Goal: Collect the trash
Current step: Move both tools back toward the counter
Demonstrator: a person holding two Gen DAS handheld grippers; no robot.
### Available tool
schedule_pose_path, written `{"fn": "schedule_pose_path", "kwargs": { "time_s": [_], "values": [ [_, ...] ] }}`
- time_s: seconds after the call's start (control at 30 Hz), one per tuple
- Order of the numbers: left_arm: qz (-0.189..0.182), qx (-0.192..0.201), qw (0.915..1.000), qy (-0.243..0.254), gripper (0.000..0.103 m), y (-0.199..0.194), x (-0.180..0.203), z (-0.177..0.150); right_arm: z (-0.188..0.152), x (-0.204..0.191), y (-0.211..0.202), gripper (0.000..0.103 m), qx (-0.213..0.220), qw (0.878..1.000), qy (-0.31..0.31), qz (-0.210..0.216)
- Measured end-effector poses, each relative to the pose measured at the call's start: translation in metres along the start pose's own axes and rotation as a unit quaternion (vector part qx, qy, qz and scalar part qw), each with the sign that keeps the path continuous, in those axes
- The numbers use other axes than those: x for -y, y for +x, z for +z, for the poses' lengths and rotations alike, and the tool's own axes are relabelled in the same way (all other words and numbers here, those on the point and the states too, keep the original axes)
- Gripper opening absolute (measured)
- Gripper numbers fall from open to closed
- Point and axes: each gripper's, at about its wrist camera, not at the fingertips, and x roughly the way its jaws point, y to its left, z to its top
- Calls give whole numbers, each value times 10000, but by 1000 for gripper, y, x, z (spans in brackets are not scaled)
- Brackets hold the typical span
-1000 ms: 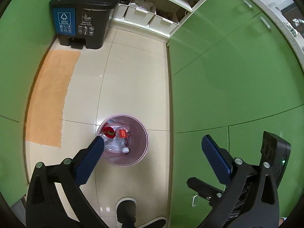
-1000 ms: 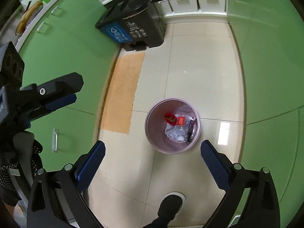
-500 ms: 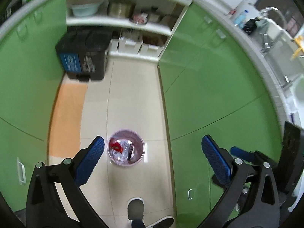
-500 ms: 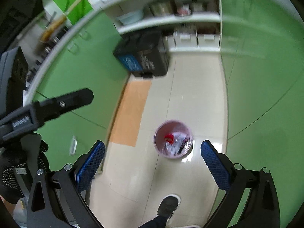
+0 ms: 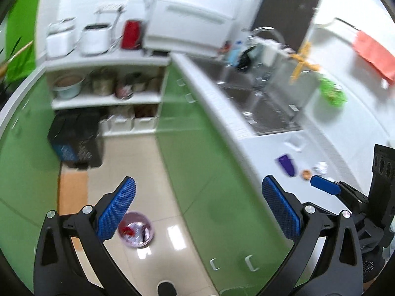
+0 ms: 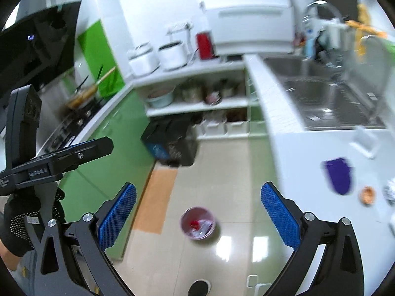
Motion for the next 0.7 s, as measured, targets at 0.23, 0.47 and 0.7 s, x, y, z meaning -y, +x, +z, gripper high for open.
{"fn": "schedule_pose_path", "kwargs": {
  "time_s": [0.23,0.47,0.7],
  "values": [
    [-616,196,9964,540,100,-2,101,13,-11,60,-96,97,600,9948,363,-745],
    [-1041,51,9900,956,100,21,185,4,-33,111,-151,97,783,9854,707,-1333],
    [-1114,-296,9845,1321,100,60,234,1,-53,164,-167,97,647,9738,1139,-1861]
  ]
}}
